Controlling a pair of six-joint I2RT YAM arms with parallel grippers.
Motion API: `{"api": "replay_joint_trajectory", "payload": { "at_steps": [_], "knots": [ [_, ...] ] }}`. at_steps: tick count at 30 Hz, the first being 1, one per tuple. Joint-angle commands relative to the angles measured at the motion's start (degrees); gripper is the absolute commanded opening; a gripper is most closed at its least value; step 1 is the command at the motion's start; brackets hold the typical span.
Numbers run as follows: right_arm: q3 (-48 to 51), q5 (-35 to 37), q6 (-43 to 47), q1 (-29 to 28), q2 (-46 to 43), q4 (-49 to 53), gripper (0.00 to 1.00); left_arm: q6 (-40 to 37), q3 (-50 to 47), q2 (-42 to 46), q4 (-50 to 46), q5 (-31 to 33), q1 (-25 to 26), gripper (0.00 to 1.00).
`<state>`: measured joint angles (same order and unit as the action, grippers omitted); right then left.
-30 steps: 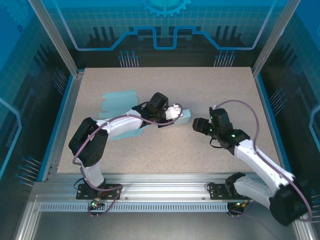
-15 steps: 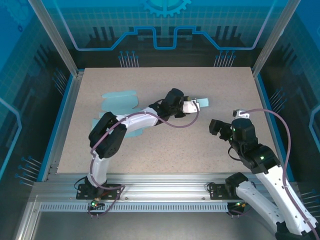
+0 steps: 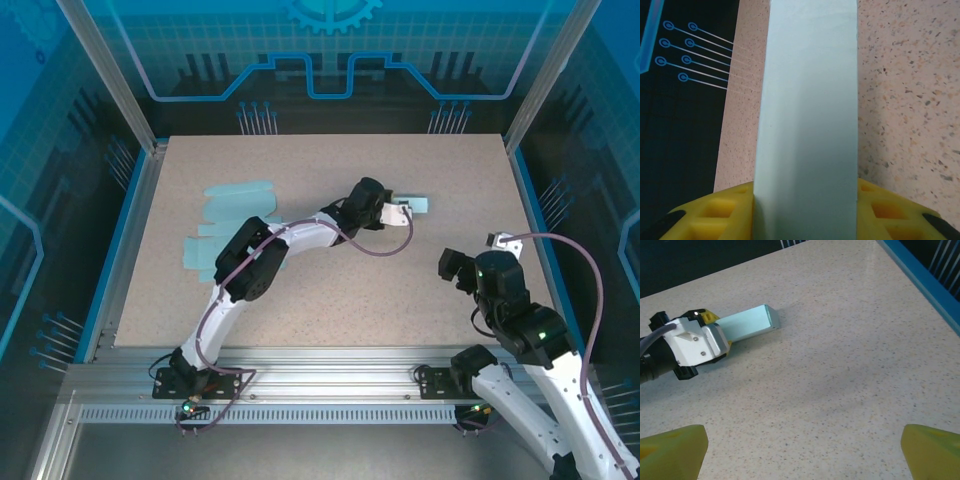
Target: Fold the paper box
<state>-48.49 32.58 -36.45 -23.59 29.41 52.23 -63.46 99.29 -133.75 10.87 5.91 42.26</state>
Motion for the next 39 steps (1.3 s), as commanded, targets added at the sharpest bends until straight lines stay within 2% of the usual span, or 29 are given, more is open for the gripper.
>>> {"api": "replay_joint_trajectory", "payload": {
  "at_steps": [1,6,12,16,19,22,25,28,30,31,35,39],
  "knots": [
    [-0.62,3.95,-2.11,0.39,-0.83,3.16,1.0,-1.22,2.27,-2.19,-0.59,0.62,1.07,0.44],
    [-0.03,5.11,-3.89,0.39,-0.67,4.83,1.0,-0.07,0.47,-2.09,1.0,1.88,1.69,0.81],
    [-0.79,2.96,-0.99,0.39,-0.88,4.6,1.0,0.53,-6.02,1.85,5.54,3.21,2.94,0.99],
    [-2.84,4.73,-1.97,0.39,0.87,6.39,1.0,2.17,-13.48,7.57,12.33,4.33,4.76,0.99],
    [-4.02,4.81,-1.94,0.41,2.52,6.35,1.0,7.73,-19.88,14.07,19.22,7.04,5.96,0.99],
    [-4.33,4.03,-2.03,0.45,3.71,5.34,1.0,16.86,-25.72,21.48,23.83,11.91,6.17,0.99],
    [-4.33,3.64,-1.01,0.42,3.92,3.53,1.0,25.76,-30.39,29.07,23.97,20.96,6.03,0.99],
    [-3.92,3.5,-1.43,0.44,3.56,2.35,1.0,34.1,-34.94,36.69,19.61,30.29,5.47,0.99],
    [-3.18,2.66,-0.42,0.48,3.32,0.7,1.0,41.79,-37.8,42.22,12.32,34.28,3.94,0.99],
    [-2.74,2.12,0.23,0.52,3.2,-0.19,1.0,45.73,-38.9,44.72,7.73,34.89,2.81,0.99],
    [0.04,-2.88,2.7,0.5,3.93,-4.87,1.0,69.3,-43.33,55.45,-13.06,33.21,-5.49,0.99],
    [1.61,-11.58,4.38,0.48,6.72,-11.59,1.0,83.38,-53.94,67.77,-17.13,30.0,-14.61,0.99]
  ]
}}
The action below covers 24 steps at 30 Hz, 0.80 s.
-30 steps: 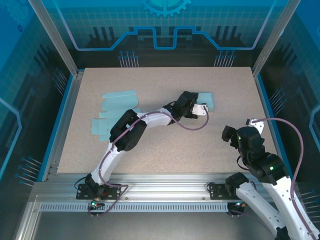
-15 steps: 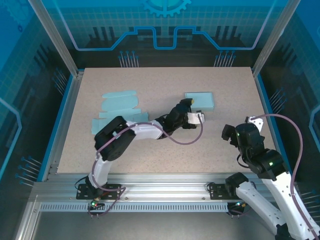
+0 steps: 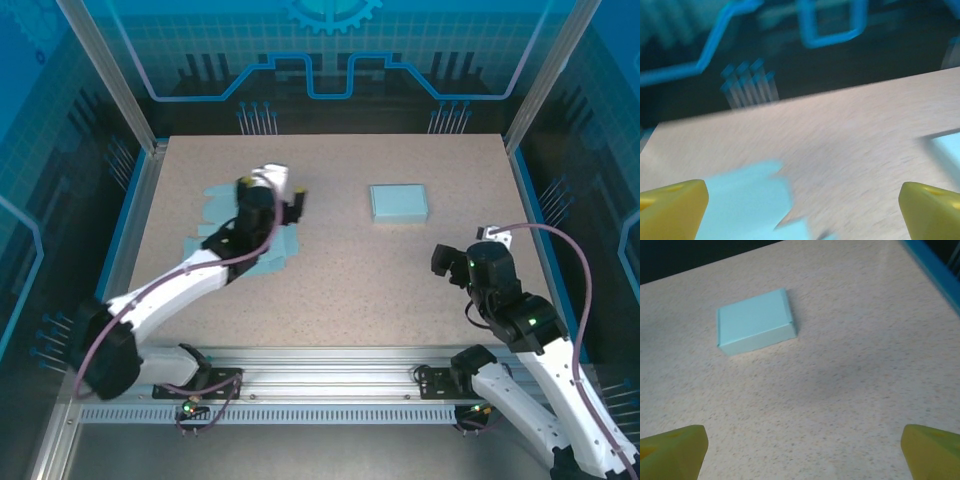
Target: Fold the paper box
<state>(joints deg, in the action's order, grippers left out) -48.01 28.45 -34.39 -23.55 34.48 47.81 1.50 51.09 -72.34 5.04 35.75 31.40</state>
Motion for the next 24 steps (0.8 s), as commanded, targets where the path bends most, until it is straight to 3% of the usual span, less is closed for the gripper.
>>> {"api": "replay_joint_trajectory", "payload": {
  "at_steps": [1,5,8,16,22,24],
  "knots": [
    [1.5,-10.47,2.55,0.46,3.14,-9.34,0.97,20.84,-8.55,9.89,-11.23,-0.67,-6.04,0.99],
    [1.21,-21.63,1.83,0.4,11.87,-16.76,0.84,25.0,-16.2,20.34,-11.4,-4.8,-13.06,0.99],
    [-0.79,-27.57,1.27,-0.62,20.32,-20.2,0.76,25.65,-18.83,24.57,-13.07,-4.29,-15.32,0.99],
    [-13.18,-24.5,1.69,-12.94,44.21,-21.98,0.65,26.36,-22.79,26.92,-14.74,-1.48,-16.3,0.99],
    [-30.41,-23.71,2.63,-18.14,66.77,-15.78,0.41,25.86,-24.19,26.71,-13.32,-1.82,-16.76,0.99],
    [-34.62,-25.64,2.78,-18.99,72.36,-15.82,0.37,25.11,-24.38,26.59,-13.16,-2.01,-16.94,0.99]
  ]
}}
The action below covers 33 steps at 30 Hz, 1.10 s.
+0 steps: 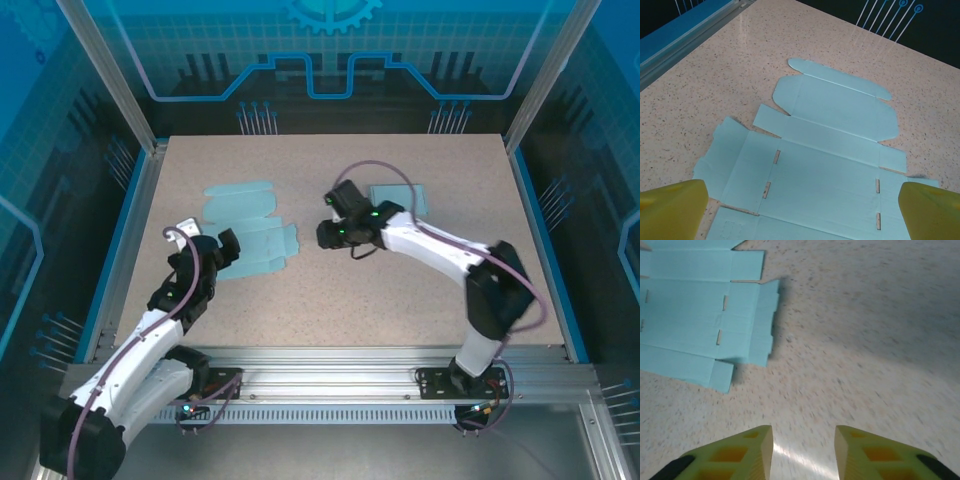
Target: Fold the paper box
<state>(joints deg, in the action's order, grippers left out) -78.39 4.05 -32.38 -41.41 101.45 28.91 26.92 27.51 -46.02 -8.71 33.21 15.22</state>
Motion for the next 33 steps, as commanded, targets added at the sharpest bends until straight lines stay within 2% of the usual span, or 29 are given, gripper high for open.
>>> {"api": "replay_joint_trajectory", "payload": {
  "at_steps": [1,5,10,16,22,26,33],
  "knots": [
    [-6.04,-2.61,0.7,-1.38,7.93,2.47,0.36,-0.53,-0.86,0.23,0.41,0.73,-0.85,0.99],
    [-12.26,-7.74,-0.52,-1.69,15.74,1.15,0.35,-0.9,-1.36,0.32,-0.01,0.7,-1.16,0.99],
    [-18.63,-8.56,-1.72,-1.77,23.62,2.73,0.35,-1.55,-1.91,0.49,-0.07,0.37,-1.47,0.99],
    [-22.17,-10.94,-2.28,-2.0,29.0,1.56,0.32,-2.25,-1.91,0.67,-0.24,0.12,-1.54,0.99],
    [-24.74,-13.71,-1.52,-2.25,33.1,0.25,0.18,-2.3,-1.92,0.67,-0.61,-0.05,-1.59,0.99],
    [-24.7,-12.4,-0.14,-2.6,32.92,-0.31,0.11,-2.3,-1.81,0.86,-1.04,-0.32,-1.6,0.99],
    [-23.84,-14.56,2.67,-2.5,30.6,-2.32,0.22,-2.09,-2.01,0.85,-0.79,-0.93,-1.6,0.99]
  ]
}}
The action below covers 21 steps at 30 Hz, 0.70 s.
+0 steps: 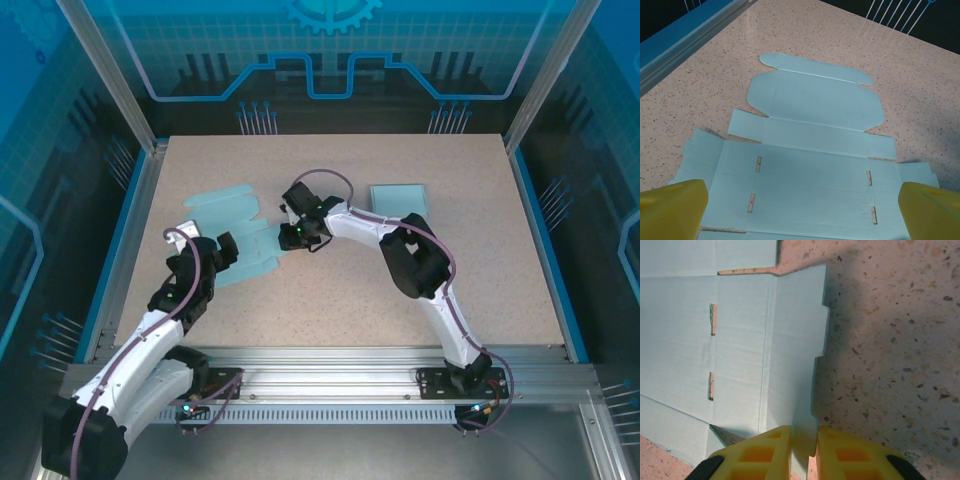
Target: Fold the paper box
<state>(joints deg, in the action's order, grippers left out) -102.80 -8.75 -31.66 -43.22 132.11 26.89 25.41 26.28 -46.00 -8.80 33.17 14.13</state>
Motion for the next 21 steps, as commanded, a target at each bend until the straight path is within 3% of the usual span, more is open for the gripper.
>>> {"api": "replay_joint_trajectory", "payload": {
  "at_steps": [1,15,18,21],
  "knots": [
    [0.66,-2.01,1.86,-0.67,-0.03,-0.6,0.23,-0.45,-0.83,0.82,-0.58,-0.95,-0.51,0.99],
    [-1.29,-7.71,0.9,-0.34,4.18,-3.95,0.24,-0.47,-0.89,0.65,-0.36,-1.5,-0.51,0.99],
    [-1.43,-6.83,0.9,-0.29,4.39,-3.07,0.17,-0.25,-0.97,0.56,-0.26,-1.69,-0.53,0.99],
    [1.6,-6.09,0.9,-0.17,1.53,-4.99,0.02,0.06,-0.83,0.56,-0.57,-2.11,-0.5,0.99]
  ]
}}
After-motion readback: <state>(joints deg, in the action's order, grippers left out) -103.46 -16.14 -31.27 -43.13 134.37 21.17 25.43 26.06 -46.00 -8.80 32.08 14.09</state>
